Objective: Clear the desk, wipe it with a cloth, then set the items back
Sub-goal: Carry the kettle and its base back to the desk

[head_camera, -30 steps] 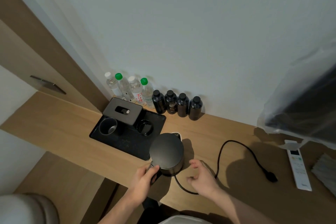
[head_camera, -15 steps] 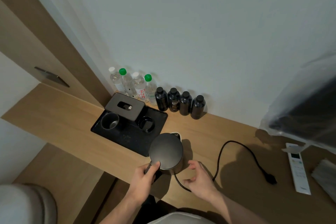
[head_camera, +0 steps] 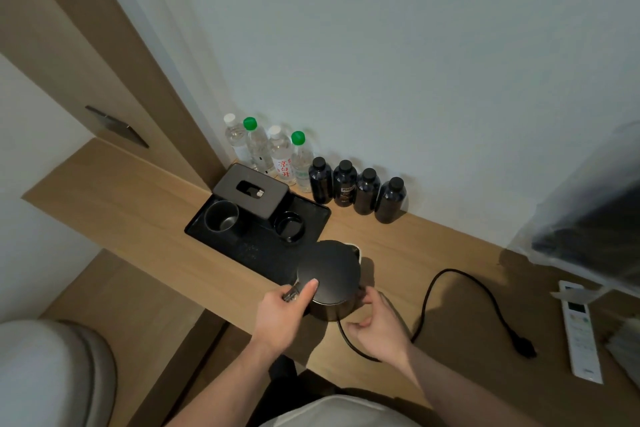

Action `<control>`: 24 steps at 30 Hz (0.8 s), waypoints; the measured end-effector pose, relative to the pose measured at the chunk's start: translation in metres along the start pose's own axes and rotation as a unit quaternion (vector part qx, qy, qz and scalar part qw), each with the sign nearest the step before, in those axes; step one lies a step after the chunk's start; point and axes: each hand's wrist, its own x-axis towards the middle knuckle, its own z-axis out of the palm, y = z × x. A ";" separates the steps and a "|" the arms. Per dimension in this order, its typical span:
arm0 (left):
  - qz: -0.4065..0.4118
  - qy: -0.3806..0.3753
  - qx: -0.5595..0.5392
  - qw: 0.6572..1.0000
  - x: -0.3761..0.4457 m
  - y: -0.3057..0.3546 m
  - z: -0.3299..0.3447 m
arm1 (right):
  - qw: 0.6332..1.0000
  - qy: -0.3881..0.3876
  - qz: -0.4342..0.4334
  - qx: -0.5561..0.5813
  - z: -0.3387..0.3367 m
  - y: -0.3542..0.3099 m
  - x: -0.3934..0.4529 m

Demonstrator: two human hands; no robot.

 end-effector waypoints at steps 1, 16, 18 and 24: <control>0.007 0.004 0.012 1.000 0.002 0.002 0.002 | 1.000 0.005 -0.002 0.009 0.001 -0.001 0.002; 0.002 -0.168 0.033 0.985 0.002 0.005 -0.005 | 0.995 0.007 0.019 0.099 -0.005 -0.010 0.005; -0.002 -0.169 0.015 0.986 0.008 0.014 0.006 | 0.992 0.031 0.034 0.121 -0.014 -0.020 0.014; 0.004 -0.122 0.009 0.992 0.035 0.035 0.028 | 0.988 0.050 0.036 0.142 -0.037 -0.024 0.044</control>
